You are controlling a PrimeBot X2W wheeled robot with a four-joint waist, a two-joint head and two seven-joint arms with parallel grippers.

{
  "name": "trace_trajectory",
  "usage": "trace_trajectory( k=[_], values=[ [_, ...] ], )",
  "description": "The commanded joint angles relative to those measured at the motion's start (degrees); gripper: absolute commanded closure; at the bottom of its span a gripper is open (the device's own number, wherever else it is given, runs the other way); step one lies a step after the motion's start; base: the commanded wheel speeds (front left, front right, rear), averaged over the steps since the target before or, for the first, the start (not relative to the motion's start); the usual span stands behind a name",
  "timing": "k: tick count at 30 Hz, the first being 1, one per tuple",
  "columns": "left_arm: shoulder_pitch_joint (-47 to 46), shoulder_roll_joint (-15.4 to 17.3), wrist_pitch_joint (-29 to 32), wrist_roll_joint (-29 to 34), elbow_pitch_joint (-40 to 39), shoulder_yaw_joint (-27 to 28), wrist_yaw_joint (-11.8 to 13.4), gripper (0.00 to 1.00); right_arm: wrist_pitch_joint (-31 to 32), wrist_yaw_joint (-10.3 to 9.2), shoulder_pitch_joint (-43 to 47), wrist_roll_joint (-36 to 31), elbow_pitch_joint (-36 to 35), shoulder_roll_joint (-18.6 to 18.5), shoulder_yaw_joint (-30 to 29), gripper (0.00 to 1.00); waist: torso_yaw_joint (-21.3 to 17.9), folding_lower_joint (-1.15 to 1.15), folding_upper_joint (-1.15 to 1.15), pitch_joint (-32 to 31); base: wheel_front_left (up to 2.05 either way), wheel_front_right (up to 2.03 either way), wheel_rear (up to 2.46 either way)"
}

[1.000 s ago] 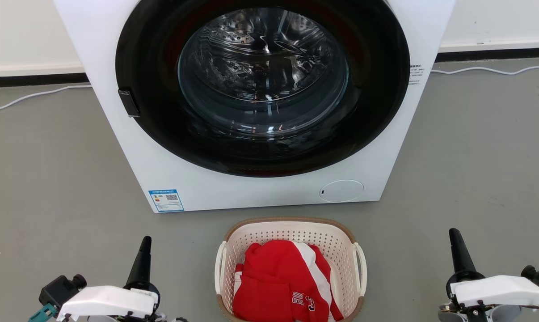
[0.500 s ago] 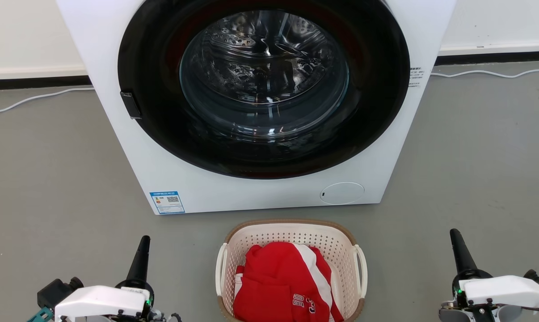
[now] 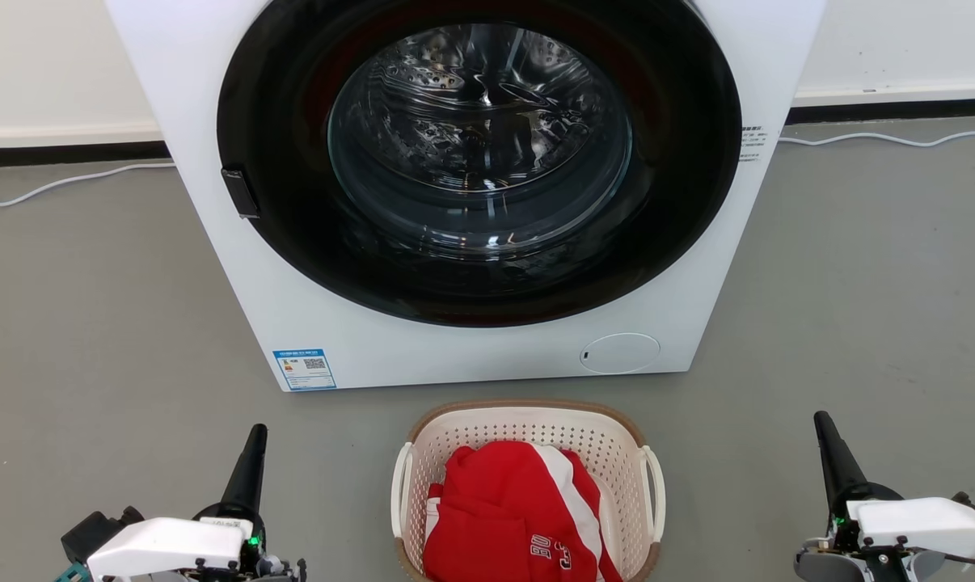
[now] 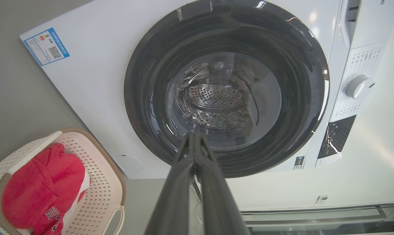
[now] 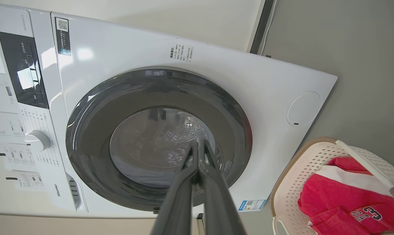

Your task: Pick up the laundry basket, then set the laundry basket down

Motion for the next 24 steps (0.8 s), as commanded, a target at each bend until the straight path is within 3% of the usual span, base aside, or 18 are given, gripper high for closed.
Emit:
trace_trajectory(
  k=[1,24],
  values=[
    [-2.93,0.82,0.50,-1.77,-1.92,1.65,-0.32,1.00,0.80,0.37,-3.13,1.97,-1.57,-0.21,0.97,1.00,0.02,0.00,0.00,-0.05,0.00,0.00,0.00],
    [-3.26,0.94,3.75,-12.58,-2.44,3.01,-0.37,1.00,3.94,0.43,-3.51,13.79,-1.87,0.05,0.49,1.00,0.20,0.00,0.00,-0.67,0.00,0.00,0.00]
  ],
)
